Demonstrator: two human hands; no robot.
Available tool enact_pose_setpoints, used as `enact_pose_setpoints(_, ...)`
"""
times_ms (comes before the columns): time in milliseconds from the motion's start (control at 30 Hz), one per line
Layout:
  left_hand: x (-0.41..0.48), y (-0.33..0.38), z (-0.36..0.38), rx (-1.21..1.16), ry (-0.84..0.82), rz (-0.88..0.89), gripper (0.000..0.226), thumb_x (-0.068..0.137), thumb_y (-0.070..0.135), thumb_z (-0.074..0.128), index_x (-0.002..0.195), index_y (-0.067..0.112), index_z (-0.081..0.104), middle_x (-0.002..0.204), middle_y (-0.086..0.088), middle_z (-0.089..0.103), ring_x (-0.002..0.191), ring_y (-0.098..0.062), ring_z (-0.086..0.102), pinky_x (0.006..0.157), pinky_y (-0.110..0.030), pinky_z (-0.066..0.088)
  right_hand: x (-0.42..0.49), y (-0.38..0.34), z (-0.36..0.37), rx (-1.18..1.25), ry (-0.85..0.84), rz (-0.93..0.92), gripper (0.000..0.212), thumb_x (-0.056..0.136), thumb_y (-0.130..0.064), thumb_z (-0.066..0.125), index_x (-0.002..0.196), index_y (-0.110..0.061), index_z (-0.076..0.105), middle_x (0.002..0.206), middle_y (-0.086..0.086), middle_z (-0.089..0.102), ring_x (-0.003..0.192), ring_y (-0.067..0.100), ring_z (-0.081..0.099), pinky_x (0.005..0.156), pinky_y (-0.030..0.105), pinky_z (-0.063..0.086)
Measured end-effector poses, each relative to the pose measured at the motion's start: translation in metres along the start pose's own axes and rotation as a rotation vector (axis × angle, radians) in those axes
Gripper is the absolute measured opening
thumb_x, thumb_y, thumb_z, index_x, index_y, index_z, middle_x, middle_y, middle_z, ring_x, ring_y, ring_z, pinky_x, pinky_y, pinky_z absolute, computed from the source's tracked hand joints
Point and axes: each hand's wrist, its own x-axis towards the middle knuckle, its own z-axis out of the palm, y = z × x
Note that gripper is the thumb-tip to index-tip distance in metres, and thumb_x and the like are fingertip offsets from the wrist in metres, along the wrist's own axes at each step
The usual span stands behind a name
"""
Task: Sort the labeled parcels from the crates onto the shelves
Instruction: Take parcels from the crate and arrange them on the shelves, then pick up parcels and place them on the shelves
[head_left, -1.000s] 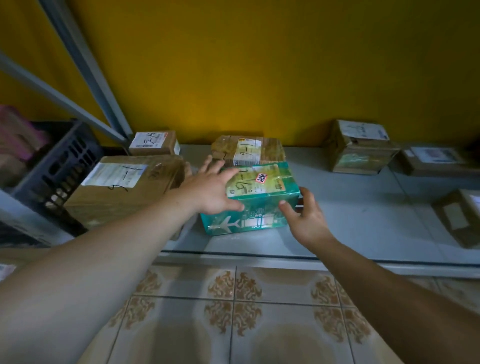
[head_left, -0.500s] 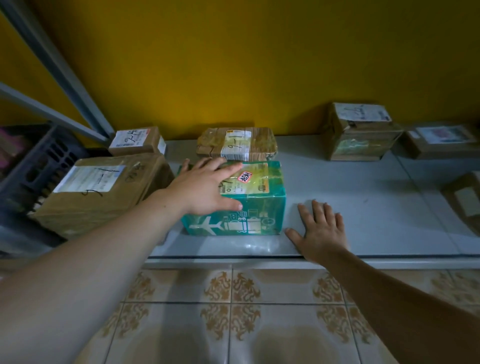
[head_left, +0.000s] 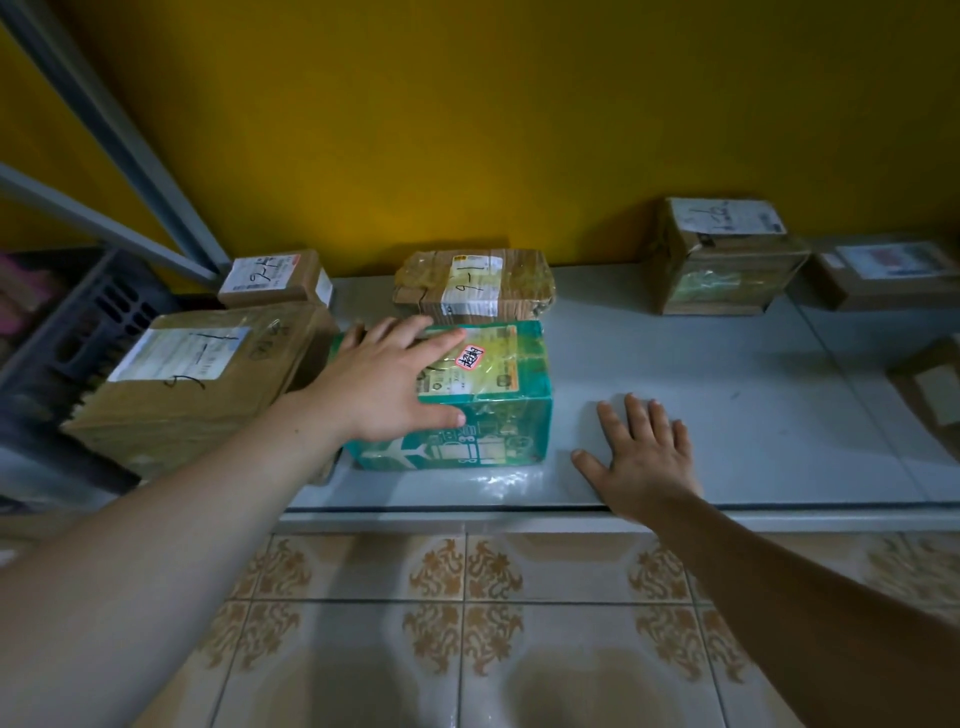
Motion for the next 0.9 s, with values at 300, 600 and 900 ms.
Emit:
enact_pose_setpoints(300,-0.011,0.002,-0.024,-0.063,-0.067,-0.008,0.093,0.079,0.076,0.047,0.152,0.043,-0.001,0.161,0.006,-0.014,0.149,-0.021,-0.009,0.115,-0.057,-0.004,-0.009,-0.009,-0.055,-0.008,-0.18,0.025,0.084,0.092,-0.073,0.033,0.158,-0.028,0.005,0.166,0.006,-0.005,0.152,0.031,-0.001,0.122,0.05,0.009)
enact_pose_setpoints(600,-0.108,0.033,-0.156,-0.276,-0.232,0.018,0.08,0.088,0.059,0.056,0.153,0.035,0.017,0.161,0.006,0.015,0.146,-0.017,0.016,0.117,-0.04,0.017,-0.132,-0.036,-0.253,0.013,-0.236,0.011,0.077,0.096,-0.065,0.039,0.157,-0.022,0.018,0.163,0.008,0.02,0.148,0.029,0.02,0.119,0.043,0.022)
enact_pose_setpoints(900,-0.256,0.039,-0.338,-0.283,-0.234,0.041,0.08,0.087,0.057,0.058,0.153,0.032,0.02,0.16,0.002,0.019,0.146,-0.022,0.022,0.117,-0.043,0.024,-0.301,-0.075,-0.452,0.049,-0.219,0.053,0.076,0.096,-0.062,0.042,0.157,-0.021,0.02,0.162,0.008,0.024,0.147,0.028,0.023,0.117,0.043,0.023)
